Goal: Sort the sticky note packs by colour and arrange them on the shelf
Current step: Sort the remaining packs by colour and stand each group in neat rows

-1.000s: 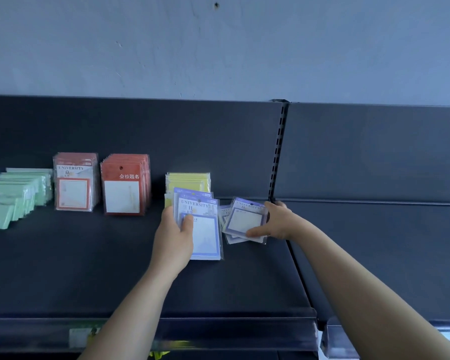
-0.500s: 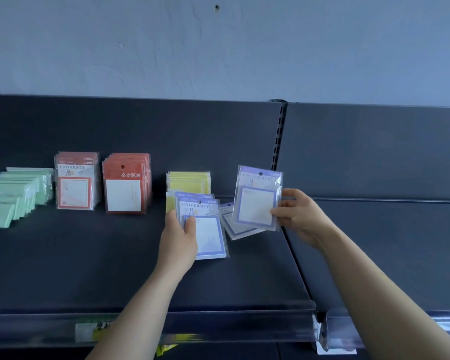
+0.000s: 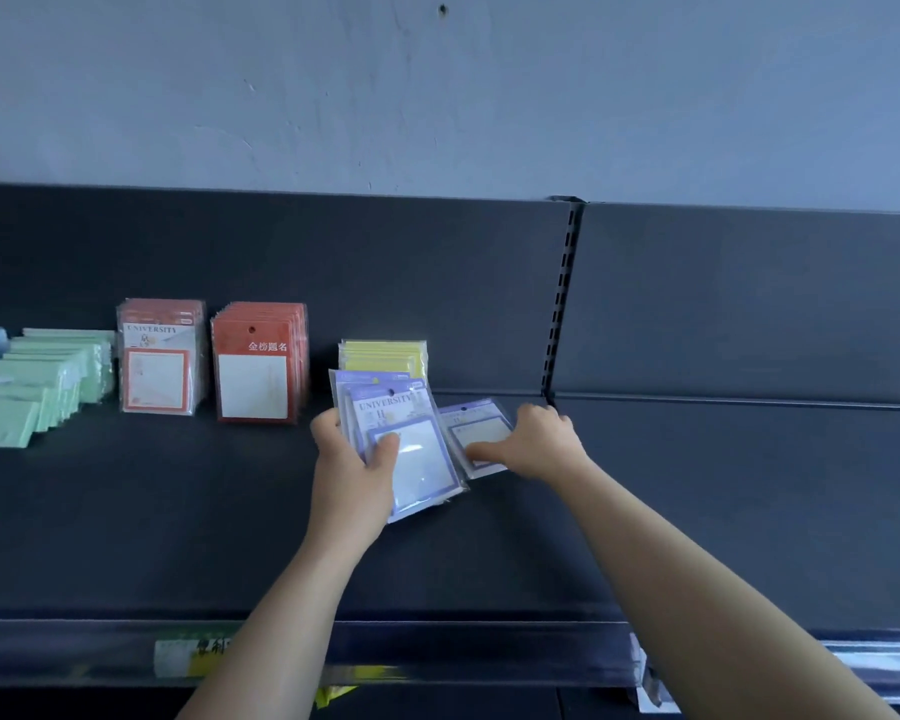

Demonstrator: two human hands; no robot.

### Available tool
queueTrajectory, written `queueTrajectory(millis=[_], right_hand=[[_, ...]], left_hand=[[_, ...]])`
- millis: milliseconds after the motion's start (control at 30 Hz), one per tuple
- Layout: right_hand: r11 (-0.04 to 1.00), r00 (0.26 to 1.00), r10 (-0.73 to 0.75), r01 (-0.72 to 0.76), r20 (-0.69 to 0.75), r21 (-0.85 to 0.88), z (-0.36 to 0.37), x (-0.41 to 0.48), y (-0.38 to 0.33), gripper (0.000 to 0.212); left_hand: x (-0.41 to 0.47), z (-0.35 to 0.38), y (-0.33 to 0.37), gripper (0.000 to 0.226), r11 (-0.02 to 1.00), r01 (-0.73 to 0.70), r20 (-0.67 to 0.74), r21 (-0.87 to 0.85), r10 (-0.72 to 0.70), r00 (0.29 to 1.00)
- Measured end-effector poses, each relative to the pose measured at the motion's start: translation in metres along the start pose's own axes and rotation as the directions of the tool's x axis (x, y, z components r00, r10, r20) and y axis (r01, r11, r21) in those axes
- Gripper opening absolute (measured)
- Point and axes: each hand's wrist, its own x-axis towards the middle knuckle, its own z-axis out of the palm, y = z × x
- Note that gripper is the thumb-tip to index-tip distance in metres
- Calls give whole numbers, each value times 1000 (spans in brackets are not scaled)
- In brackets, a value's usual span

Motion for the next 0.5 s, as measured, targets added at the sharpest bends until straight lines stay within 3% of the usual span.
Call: queueTrajectory(millis=[167, 233, 333, 400, 500], right_hand=[[995, 978, 94, -96, 184, -1, -7, 11, -5, 63], [993, 970, 75, -93, 232, 70, -13, 12, 1, 54], [962, 981, 26, -76, 190, 261, -20, 12, 21, 32], [884, 984, -25, -61, 177, 463, -25, 10, 37, 31], [596, 945, -217, -71, 245, 800, -29, -7, 45, 24]], left_hand=[[1, -6, -7, 34, 1000, 12, -1, -27, -12, 1000], [0, -7, -7, 34, 999, 18, 9, -32, -17, 1000], [0, -5, -5, 31, 1000, 1, 33, -19, 0, 999], [1, 0, -2, 26, 1000, -5, 46, 0, 5, 999], [1, 15, 6, 17, 999, 17, 86, 28, -19, 996]])
